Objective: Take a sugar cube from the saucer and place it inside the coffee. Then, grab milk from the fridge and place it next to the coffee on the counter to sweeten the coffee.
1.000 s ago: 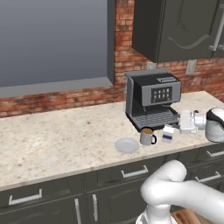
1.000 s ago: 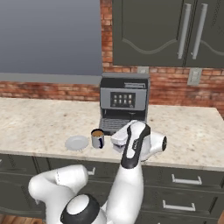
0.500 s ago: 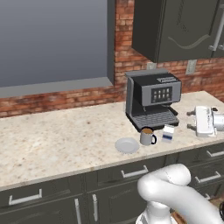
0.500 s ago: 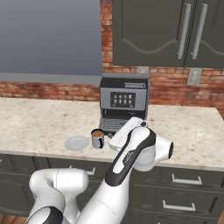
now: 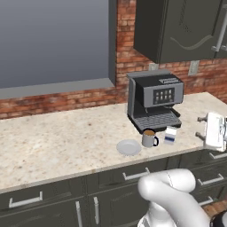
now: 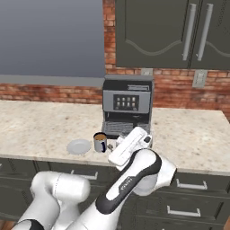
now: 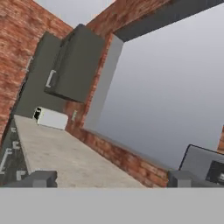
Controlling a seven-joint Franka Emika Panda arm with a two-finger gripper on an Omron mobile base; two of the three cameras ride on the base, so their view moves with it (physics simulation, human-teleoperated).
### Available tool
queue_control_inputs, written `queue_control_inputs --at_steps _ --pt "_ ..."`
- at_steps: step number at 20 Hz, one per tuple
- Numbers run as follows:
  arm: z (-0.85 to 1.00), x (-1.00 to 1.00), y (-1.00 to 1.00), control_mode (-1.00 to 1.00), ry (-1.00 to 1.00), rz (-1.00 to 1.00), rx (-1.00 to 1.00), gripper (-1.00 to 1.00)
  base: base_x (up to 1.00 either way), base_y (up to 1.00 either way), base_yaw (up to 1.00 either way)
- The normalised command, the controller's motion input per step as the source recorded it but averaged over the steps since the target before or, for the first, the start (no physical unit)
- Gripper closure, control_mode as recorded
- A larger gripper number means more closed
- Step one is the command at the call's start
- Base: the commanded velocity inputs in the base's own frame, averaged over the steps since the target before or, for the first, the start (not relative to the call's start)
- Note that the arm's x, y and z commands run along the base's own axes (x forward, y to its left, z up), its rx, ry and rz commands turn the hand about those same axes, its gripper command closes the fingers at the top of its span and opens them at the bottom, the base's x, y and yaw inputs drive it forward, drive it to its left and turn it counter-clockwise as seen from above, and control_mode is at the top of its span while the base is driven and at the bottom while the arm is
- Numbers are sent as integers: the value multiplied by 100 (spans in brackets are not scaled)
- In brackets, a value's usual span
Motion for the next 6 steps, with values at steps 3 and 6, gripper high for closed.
queue_control_inputs --at_steps 3,6 --pt "0 -70 -43 -100 -22 5 18 -100 0 0 0" --pt "0 -82 -37 -100 -21 9 14 -100 0 0 0"
